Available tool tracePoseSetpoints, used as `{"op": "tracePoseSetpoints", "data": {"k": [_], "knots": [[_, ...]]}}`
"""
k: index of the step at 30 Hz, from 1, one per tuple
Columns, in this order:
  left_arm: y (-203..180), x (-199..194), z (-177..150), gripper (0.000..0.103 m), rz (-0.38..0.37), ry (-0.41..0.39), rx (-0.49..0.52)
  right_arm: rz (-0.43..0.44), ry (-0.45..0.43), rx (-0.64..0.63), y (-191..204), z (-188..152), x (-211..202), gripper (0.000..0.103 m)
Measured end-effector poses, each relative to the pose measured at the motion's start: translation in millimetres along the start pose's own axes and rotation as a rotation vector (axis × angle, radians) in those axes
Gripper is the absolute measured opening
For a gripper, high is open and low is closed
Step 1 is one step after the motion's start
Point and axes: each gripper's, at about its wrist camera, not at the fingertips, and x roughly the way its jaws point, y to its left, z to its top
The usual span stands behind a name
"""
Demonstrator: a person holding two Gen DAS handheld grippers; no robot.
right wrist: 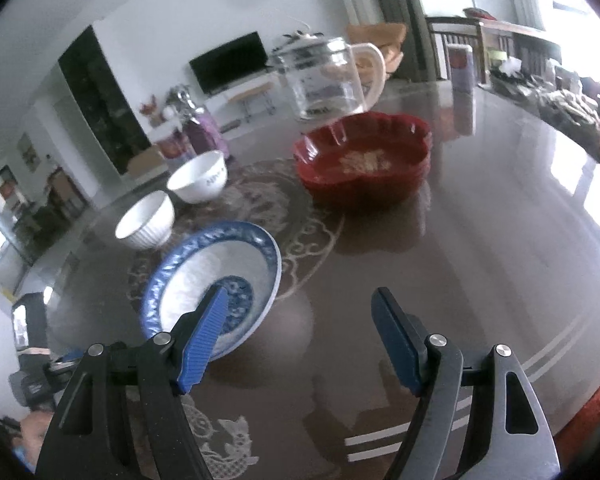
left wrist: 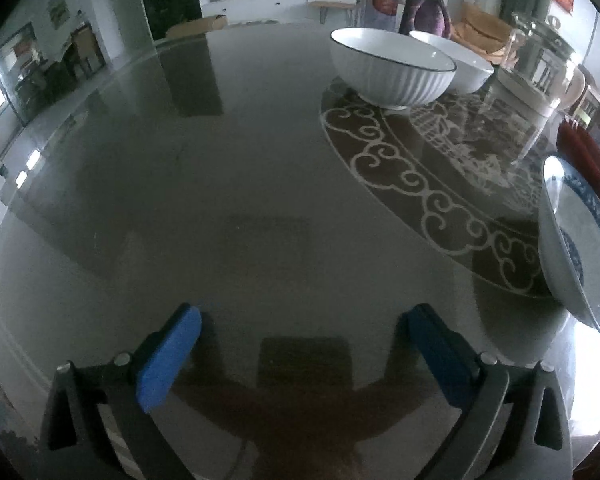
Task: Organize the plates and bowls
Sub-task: 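Move the right tool toward the white ribbed bowl, then close the right tool on the rim of the white bowl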
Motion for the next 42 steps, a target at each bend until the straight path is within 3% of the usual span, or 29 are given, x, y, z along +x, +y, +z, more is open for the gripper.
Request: {"op": "tracePoseSetpoints", "data": {"k": [6,10,12,17,19,21,24,26,28,33,34,35,38,42], "knots": [[-0.5,-0.5,0.0,0.103,0.000,0.004,0.000,0.097,-0.076,-0.007,11.5,12.2,-15.0,0.077],[0.4,0.3,2.5,0.103,-0.017,0.011,0.028,0.193,0.018,0.044,12.6,17.6,-1.3,0.077],[0.5,-0.3,2.5,0.103,-0.023,0.019,0.041,0.230,0.094,0.062,14.5,17.8,12.7,0.082],[-1.9,2.4,12.1,0.103,-0.058,0.090,0.118,0.257,0.227,0.068,25.6,20.5,40.9,0.082],[-3.3,-7.3,26.8,0.103,-0.060,0.057,0.153,0.253,0.236,0.037,36.6,33.9,45.7,0.082],[-3.2,-26.4,51.8,0.103,-0.094,-0.006,0.164,0.246,0.251,0.018,46.1,52.5,51.6,0.082],[-4.0,-54.9,116.3,0.103,-0.196,-0.085,0.142,0.209,0.298,-0.047,68.2,89.9,73.5,0.082],[-7.2,-56.6,155.4,0.103,-0.253,-0.076,0.119,0.189,0.330,-0.087,82.4,109.8,93.6,0.082],[-18.5,-39.6,202.2,0.103,-0.320,-0.008,0.104,0.143,0.365,-0.125,97.5,131.9,122.5,0.082],[-46.8,13.1,279.4,0.101,-0.229,0.062,0.104,0.125,0.406,-0.031,100.8,172.8,192.2,0.082],[-52.0,25.4,290.4,0.095,-0.218,0.085,0.097,0.120,0.427,0.006,97.2,178.0,208.2,0.082],[-54.6,35.0,298.0,0.089,-0.211,0.097,0.081,0.113,0.441,0.032,94.5,181.1,220.2,0.081],[-69.1,59.9,318.1,0.088,-0.188,0.123,0.075,0.086,0.458,0.065,89.5,187.3,248.1,0.081],[-86.9,84.4,320.9,0.087,-0.175,0.171,0.098,0.088,0.502,0.080,91.1,184.4,274.5,0.077]]}}
